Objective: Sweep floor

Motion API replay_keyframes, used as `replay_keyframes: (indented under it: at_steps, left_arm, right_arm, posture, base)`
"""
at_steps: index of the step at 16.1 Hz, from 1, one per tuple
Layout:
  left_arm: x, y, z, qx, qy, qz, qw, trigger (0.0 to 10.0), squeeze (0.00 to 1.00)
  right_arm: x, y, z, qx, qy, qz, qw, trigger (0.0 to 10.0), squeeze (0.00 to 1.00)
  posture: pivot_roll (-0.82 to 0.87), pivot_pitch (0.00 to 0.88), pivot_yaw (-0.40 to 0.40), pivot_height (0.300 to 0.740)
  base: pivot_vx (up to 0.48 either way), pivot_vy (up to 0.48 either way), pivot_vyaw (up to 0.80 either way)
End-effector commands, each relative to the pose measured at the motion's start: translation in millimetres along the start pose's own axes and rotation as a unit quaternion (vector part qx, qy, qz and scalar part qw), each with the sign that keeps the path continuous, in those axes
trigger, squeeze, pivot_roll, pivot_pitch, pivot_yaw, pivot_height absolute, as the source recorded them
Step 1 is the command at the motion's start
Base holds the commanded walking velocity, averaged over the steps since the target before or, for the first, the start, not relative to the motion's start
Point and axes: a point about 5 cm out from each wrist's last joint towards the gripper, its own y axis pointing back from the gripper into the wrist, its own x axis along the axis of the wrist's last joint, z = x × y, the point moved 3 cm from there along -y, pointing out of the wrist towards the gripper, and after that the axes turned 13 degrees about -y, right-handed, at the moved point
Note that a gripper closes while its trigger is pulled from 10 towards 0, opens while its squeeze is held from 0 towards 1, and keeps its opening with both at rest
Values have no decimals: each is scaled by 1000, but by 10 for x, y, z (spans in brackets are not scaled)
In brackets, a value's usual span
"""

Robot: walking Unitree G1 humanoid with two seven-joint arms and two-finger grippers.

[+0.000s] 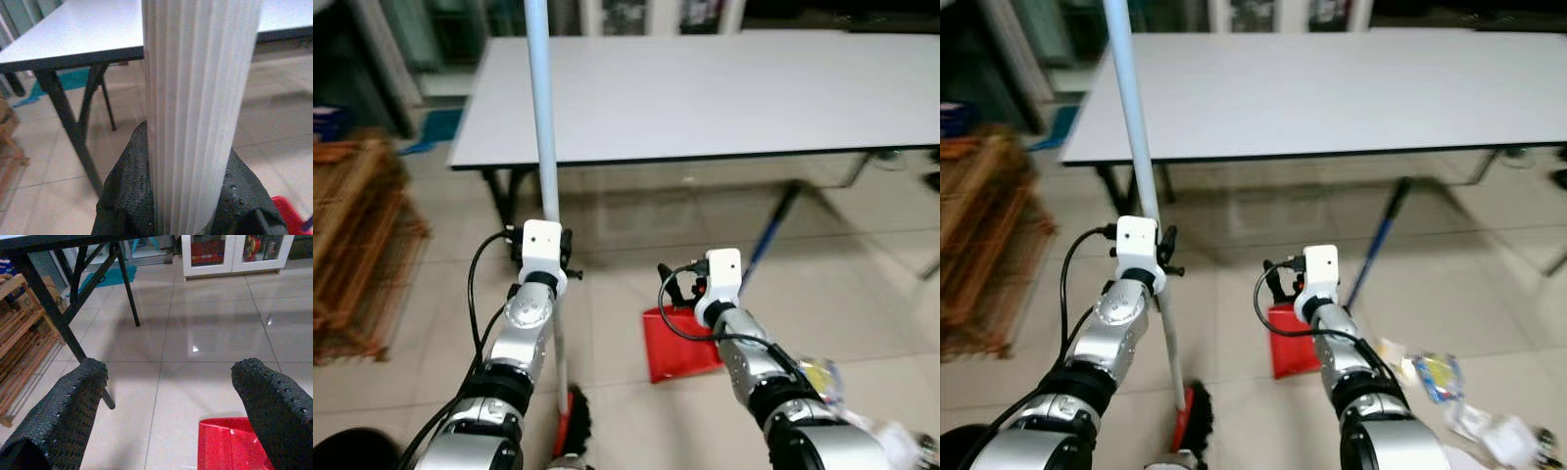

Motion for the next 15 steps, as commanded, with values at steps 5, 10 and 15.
replay_keyframes:
  at_steps: [5,10,15]
  left_arm:
    - [126,-27,133,-17,3,19,1000,10000,0]
    - [116,-27,142,-17,-6,15,1000,10000,0]
    - [94,-27,136,-15,-10,9,1000,10000,0]
  right_arm:
    - [21,42,137,-20,-1,5,1000,10000,0]
    - [8,45,133,-19,1,3,1000,10000,0]
    - [1,46,126,-17,0,1,1000,10000,0]
  posture:
    - [59,54,10,740]
    - [59,56,11,740]
    - [59,59,11,740]
  base:
    - [288,0,0]
    - [291,0,0]
    - [415,0,0]
